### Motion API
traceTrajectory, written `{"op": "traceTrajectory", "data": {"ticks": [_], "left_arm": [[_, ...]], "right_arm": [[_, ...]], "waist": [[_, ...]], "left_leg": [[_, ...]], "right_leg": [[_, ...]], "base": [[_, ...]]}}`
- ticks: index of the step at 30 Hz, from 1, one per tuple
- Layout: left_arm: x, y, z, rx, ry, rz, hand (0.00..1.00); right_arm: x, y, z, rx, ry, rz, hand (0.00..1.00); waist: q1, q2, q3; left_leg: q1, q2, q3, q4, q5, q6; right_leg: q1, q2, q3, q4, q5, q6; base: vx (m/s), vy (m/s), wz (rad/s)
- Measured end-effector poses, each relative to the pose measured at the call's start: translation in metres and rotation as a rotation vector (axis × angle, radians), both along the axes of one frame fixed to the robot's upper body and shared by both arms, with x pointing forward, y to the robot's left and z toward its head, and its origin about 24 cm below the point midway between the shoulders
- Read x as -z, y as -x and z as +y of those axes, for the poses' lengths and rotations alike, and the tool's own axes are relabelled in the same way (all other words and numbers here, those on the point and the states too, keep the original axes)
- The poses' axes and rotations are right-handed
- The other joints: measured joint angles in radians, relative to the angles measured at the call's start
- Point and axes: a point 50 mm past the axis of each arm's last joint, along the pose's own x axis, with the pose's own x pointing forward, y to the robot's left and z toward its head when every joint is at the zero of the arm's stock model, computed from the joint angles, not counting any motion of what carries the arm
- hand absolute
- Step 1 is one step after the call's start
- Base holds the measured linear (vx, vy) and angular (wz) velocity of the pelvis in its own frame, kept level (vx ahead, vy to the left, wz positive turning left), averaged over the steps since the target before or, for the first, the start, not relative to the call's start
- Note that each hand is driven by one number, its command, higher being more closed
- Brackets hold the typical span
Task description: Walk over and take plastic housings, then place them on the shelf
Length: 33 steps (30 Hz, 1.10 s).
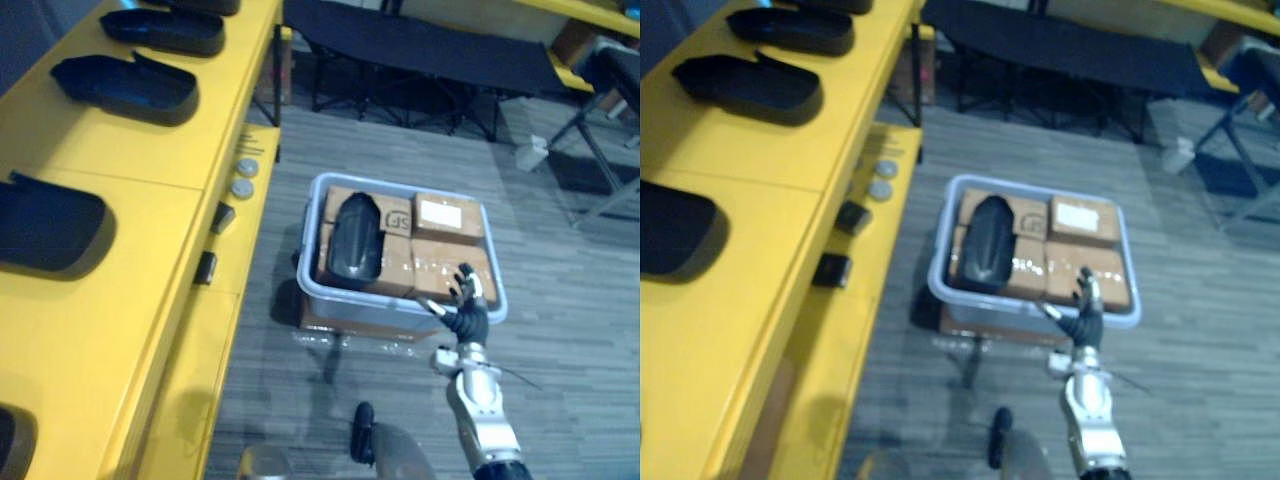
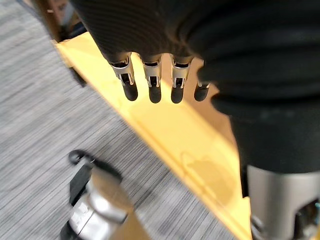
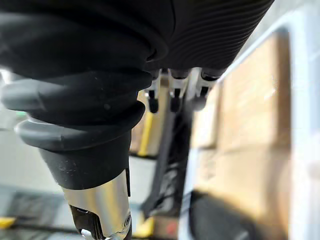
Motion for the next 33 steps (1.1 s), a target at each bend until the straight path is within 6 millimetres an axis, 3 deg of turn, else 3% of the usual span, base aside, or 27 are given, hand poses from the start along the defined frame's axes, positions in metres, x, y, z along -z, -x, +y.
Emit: {"op": "traceTrajectory", "data": {"ticks": [6,10,11,13,16,18,21,24,28,33], "left_arm": [[0.001,-0.034,-0.016,0.104,0.061,-0.115,0.00],[-0.003,-0.045,-0.017,0.141,0.039,-0.170,0.00],[-0.004,-0.050,-0.017,0.163,0.034,-0.183,0.00],[-0.006,-0.057,-0.010,0.199,0.015,-0.190,0.00],[-0.008,-0.073,-0.012,0.203,0.023,-0.228,0.00],[-0.010,-0.087,-0.014,0.259,0.021,-0.252,0.00],[-0.012,-0.099,-0.016,0.276,0.025,-0.279,0.00],[-0.012,-0.101,-0.019,0.273,0.035,-0.285,0.00],[-0.013,-0.104,-0.019,0.292,0.036,-0.287,0.00],[-0.014,-0.113,-0.024,0.314,0.044,-0.305,0.00]], "right_arm": [[-0.007,0.010,-0.035,0.215,0.048,-0.030,0.00],[-0.018,0.002,-0.051,0.331,0.024,-0.082,0.00],[-0.024,-0.007,-0.055,0.355,0.016,-0.109,0.00],[-0.034,-0.022,-0.058,0.386,-0.005,-0.142,0.00],[-0.067,-0.059,-0.072,0.406,-0.034,-0.225,0.00],[-0.105,-0.087,-0.082,0.403,-0.008,-0.300,0.00],[-0.150,-0.107,-0.090,0.396,0.031,-0.391,0.00],[-0.184,-0.117,-0.089,0.376,0.060,-0.464,0.00],[-0.202,-0.126,-0.085,0.356,0.094,-0.469,0.00],[-0.226,-0.132,-0.087,0.304,0.169,-0.482,0.00]], "waist": [[-0.053,0.011,0.075],[-0.059,0.007,0.137],[-0.055,0.020,0.159],[-0.036,-0.002,0.179],[-0.027,0.004,0.192],[-0.001,0.020,0.201],[0.023,0.046,0.215],[0.044,0.052,0.218],[0.057,0.055,0.220],[0.078,0.082,0.234]], "left_leg": [[-0.082,-0.053,-0.004,0.001,0.141,0.017],[-0.140,-0.071,-0.093,-0.062,0.106,0.034],[-0.154,-0.072,-0.119,-0.110,0.114,0.029],[-0.164,-0.105,-0.116,-0.108,0.128,0.026],[-0.217,-0.152,-0.137,-0.086,0.135,0.037],[-0.255,-0.165,-0.152,-0.069,0.135,0.038],[-0.278,-0.173,-0.187,-0.067,0.139,0.043],[-0.294,-0.177,-0.201,-0.070,0.141,0.046],[-0.302,-0.191,-0.219,-0.070,0.142,0.048],[-0.319,-0.211,-0.225,-0.068,0.148,0.058]], "right_leg": [[-0.003,-0.019,0.037,-0.174,0.088,-0.032],[0.001,-0.021,0.062,-0.245,0.128,-0.027],[0.001,-0.020,0.061,-0.245,0.137,-0.025],[-0.019,-0.049,0.050,-0.249,0.155,-0.011],[-0.040,-0.093,0.033,-0.266,0.198,0.009],[-0.060,-0.103,0.028,-0.271,0.216,0.014],[-0.063,-0.107,-0.003,-0.272,0.220,0.011],[-0.072,-0.110,-0.020,-0.272,0.220,0.011],[-0.075,-0.121,-0.026,-0.270,0.220,0.011],[-0.089,-0.144,-0.048,-0.260,0.220,0.011]], "base": [[-0.04,-0.126,-0.15],[-0.19,-0.106,-0.16],[-0.29,0.042,-0.10],[-0.14,0.102,-0.01],[-0.04,0.103,0.26],[0.00,0.052,0.22],[0.02,-0.004,0.29],[0.03,0.000,0.15],[0.03,0.034,0.10],[0.00,0.034,0.10]]}}
